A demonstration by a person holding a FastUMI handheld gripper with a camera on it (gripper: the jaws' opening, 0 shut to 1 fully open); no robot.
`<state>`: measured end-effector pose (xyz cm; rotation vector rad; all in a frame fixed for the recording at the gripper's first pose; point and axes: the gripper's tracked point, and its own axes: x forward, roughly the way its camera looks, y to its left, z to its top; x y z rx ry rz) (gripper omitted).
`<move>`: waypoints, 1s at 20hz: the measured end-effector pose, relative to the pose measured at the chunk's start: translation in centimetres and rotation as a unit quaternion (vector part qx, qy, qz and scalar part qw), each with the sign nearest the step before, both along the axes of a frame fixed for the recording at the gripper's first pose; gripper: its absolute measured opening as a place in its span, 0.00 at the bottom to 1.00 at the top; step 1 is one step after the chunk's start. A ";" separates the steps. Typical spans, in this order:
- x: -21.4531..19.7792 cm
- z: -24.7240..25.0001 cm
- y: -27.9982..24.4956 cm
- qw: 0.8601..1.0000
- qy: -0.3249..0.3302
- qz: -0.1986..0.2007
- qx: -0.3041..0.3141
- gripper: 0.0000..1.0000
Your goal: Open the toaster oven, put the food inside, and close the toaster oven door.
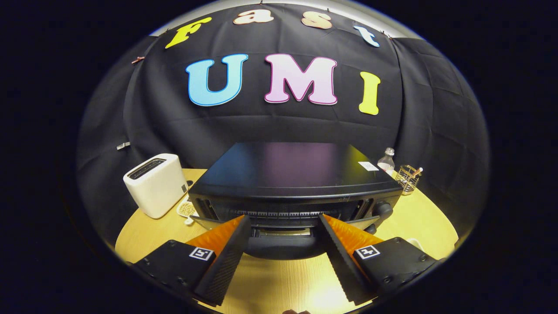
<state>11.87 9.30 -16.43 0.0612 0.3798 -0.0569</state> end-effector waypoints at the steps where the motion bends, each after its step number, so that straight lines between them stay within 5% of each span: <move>1: -0.6 -0.2 0.1 1.000 0.003 0.001 0.001 1.00; 20: -11.7 -10.8 -3.0 0.987 0.145 0.063 0.003 0.99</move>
